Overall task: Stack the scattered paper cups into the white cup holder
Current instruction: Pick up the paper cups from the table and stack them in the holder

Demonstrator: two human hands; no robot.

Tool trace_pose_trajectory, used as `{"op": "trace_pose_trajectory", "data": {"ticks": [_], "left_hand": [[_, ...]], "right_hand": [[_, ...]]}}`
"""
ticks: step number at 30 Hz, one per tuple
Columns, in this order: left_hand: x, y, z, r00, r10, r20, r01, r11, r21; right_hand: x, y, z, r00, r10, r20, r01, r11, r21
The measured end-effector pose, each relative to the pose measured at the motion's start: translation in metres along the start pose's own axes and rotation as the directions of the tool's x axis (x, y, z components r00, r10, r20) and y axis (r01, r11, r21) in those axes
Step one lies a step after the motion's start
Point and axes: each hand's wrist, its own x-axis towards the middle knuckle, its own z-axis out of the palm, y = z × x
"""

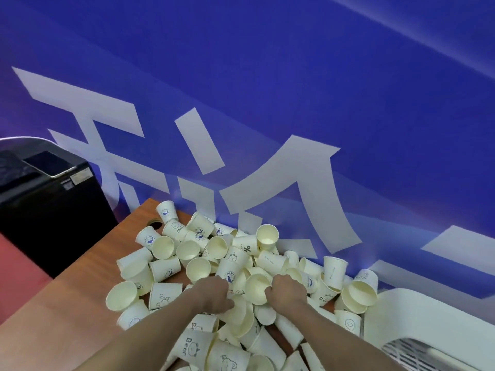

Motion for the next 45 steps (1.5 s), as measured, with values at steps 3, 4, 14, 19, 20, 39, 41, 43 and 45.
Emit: {"op": "trace_pose_trajectory", "data": {"ticks": [3, 4, 14, 19, 20, 39, 41, 43, 45], "left_hand": [[-0.005, -0.001, 0.000, 0.997, -0.052, -0.050, 0.050, 0.998, -0.032], [-0.007, 0.000, -0.001, 0.996, -0.063, -0.061, 0.060, 0.997, -0.044], [-0.029, 0.048, -0.015, 0.988, -0.081, -0.132, 0.058, 0.984, -0.169], [-0.035, 0.092, -0.013, 0.992, -0.011, -0.127, -0.014, 0.982, -0.191], [-0.035, 0.101, -0.012, 0.992, 0.000, -0.122, -0.024, 0.981, -0.192], [-0.030, 0.317, 0.028, 0.952, 0.297, -0.070, -0.304, 0.942, -0.143], [-0.029, 0.334, 0.034, 0.949, 0.305, -0.081, -0.313, 0.941, -0.131], [-0.025, 0.347, 0.040, 0.948, 0.310, -0.078, -0.318, 0.939, -0.130], [-0.024, 0.359, 0.043, 0.950, 0.305, -0.073, -0.312, 0.943, -0.113]], "right_hand": [[-0.015, 0.004, -0.008, 0.999, -0.002, -0.033, 0.003, 1.000, 0.015], [-0.020, 0.007, -0.011, 0.999, 0.003, -0.043, -0.002, 1.000, 0.021], [-0.077, 0.052, -0.029, 0.984, 0.110, -0.143, -0.094, 0.988, 0.119], [-0.106, 0.093, -0.031, 0.968, 0.200, -0.152, -0.169, 0.966, 0.195], [-0.112, 0.103, -0.032, 0.964, 0.217, -0.154, -0.183, 0.961, 0.208], [-0.218, 0.305, -0.016, 0.876, 0.472, -0.096, -0.399, 0.823, 0.404], [-0.224, 0.321, -0.012, 0.866, 0.492, -0.087, -0.417, 0.808, 0.416], [-0.229, 0.333, -0.010, 0.862, 0.503, -0.063, -0.429, 0.791, 0.436], [-0.232, 0.344, -0.008, 0.857, 0.513, -0.054, -0.436, 0.777, 0.454]]}}
